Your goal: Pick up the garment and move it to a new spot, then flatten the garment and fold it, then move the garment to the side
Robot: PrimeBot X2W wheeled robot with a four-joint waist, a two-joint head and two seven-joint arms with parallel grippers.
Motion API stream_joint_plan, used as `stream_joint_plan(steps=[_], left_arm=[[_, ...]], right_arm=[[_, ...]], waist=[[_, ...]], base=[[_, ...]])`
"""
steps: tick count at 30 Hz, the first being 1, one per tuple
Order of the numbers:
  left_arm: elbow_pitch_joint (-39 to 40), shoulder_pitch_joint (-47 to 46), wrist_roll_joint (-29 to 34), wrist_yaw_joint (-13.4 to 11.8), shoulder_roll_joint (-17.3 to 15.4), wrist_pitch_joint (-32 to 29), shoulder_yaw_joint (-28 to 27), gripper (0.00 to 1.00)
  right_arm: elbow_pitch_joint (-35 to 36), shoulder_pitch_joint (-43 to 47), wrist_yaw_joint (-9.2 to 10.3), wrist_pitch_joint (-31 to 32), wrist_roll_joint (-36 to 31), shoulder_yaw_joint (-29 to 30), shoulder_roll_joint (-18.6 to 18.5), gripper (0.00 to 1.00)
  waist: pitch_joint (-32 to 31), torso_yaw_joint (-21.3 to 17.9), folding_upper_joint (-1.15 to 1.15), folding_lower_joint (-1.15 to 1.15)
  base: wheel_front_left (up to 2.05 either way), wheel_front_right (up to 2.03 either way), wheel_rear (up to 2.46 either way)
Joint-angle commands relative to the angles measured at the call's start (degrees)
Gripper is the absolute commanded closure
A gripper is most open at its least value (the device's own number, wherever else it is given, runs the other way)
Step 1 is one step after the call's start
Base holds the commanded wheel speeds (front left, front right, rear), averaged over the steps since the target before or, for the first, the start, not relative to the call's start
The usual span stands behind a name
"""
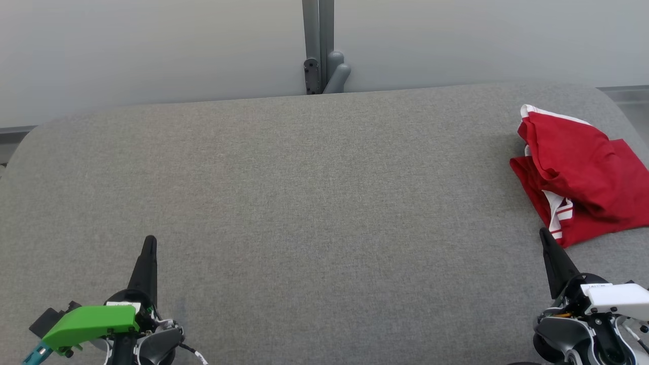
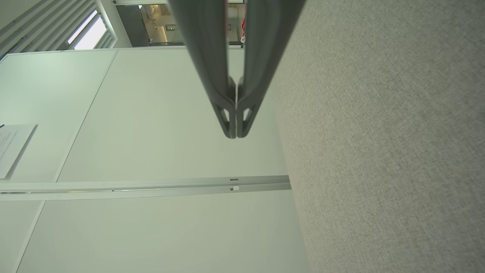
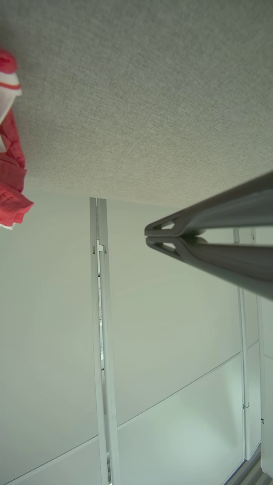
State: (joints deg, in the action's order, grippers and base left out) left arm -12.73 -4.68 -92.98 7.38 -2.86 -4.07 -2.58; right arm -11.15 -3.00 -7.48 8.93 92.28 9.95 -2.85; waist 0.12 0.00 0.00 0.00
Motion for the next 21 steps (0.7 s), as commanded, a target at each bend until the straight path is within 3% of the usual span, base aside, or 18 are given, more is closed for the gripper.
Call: stream_joint_plan(steps=[1, 21], left_arm=[[0.2, -0.6, 0.1, 0.2, -0.2, -0.3, -0.2, 1.0], [0.2, -0.6, 0.2, 0.2, -0.2, -0.2, -0.2, 1.0]], right_arm=[[-0.1, -0.5, -0.02, 0.1, 0.5, 0.1, 0.0, 1.0], [-0.1, -0.5, -0.02, 0.0, 0.5, 0.1, 0.0, 1.0]], waist=[[0.0, 0.0, 0.0, 0.0], [0.0, 0.0, 0.0, 0.0]], base=[[0.0, 0.0, 0.0], [0.0, 0.0, 0.0]])
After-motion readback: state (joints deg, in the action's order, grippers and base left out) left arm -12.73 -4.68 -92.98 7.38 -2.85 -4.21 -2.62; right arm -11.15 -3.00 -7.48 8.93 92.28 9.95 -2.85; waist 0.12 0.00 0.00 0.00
